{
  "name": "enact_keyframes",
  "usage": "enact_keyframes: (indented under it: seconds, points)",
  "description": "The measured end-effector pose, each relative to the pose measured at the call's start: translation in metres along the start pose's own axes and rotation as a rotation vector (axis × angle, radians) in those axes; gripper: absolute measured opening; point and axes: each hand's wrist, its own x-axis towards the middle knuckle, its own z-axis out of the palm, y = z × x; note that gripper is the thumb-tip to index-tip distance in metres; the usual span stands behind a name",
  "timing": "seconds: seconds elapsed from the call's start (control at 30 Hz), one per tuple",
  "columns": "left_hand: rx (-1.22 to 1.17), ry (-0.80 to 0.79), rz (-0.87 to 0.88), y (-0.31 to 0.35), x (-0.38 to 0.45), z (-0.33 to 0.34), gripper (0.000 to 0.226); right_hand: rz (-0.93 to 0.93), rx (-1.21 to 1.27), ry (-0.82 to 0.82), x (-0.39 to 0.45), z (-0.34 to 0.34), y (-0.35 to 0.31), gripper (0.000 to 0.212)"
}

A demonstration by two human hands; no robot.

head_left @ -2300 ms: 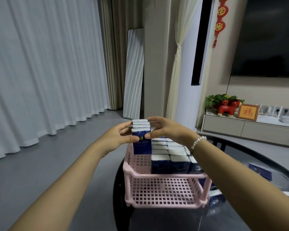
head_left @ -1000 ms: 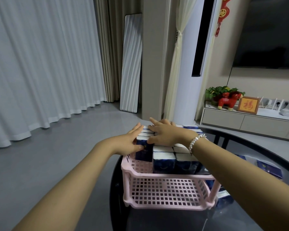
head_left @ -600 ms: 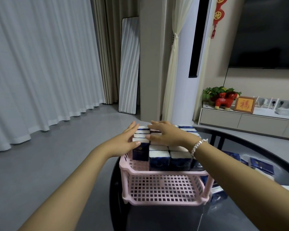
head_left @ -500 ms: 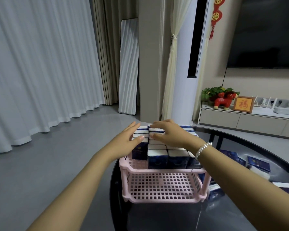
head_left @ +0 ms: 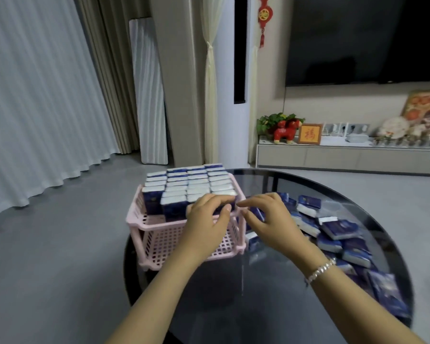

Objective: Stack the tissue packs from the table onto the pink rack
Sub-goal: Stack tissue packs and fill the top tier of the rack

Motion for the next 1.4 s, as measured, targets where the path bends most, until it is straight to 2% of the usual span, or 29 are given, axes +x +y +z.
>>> enact_keyframes:
  seconds: [0.17,0.37,0.57,0.73,0.83,1.07,1.27,1.4]
  points:
    - [-0.1,-0.131,-0.099,0.011,-0.023,0.068,0.024,0.136,-0.023,0.035,-0.062,-0.013,0.046,0.022]
    - [-0.126,-0.302,-0.216,0.021,-0.048,0.145,0.025,0.333,-0.204,0.075,-0.124,-0.023,0.099,0.025]
    - [-0.158,-0.416,-0.323,0.041,-0.059,0.201,0.026,0.606,-0.334,0.154,-0.162,-0.043,0.144,0.047]
    - [-0.195,-0.47,-0.45,0.055,-0.064,0.237,0.048,0.79,-0.255,0.115,-0.178,-0.045,0.17,0.066]
    - [-0.208,-0.463,-0.49,0.06,-0.066,0.248,0.051,0.778,-0.102,0.112,-0.183,-0.04,0.177,0.066]
    - [-0.35,-0.396,-0.504,0.053,-0.07,0.247,0.035,0.739,0.094,0.125,-0.182,-0.03,0.169,0.066]
    - [-0.51,-0.353,-0.615,0.041,-0.072,0.223,0.056,0.713,0.223,0.083,-0.182,-0.021,0.152,0.057]
    - [-0.632,-0.299,-0.698,0.031,-0.073,0.207,0.057,0.738,0.362,0.206,-0.186,-0.014,0.145,0.063]
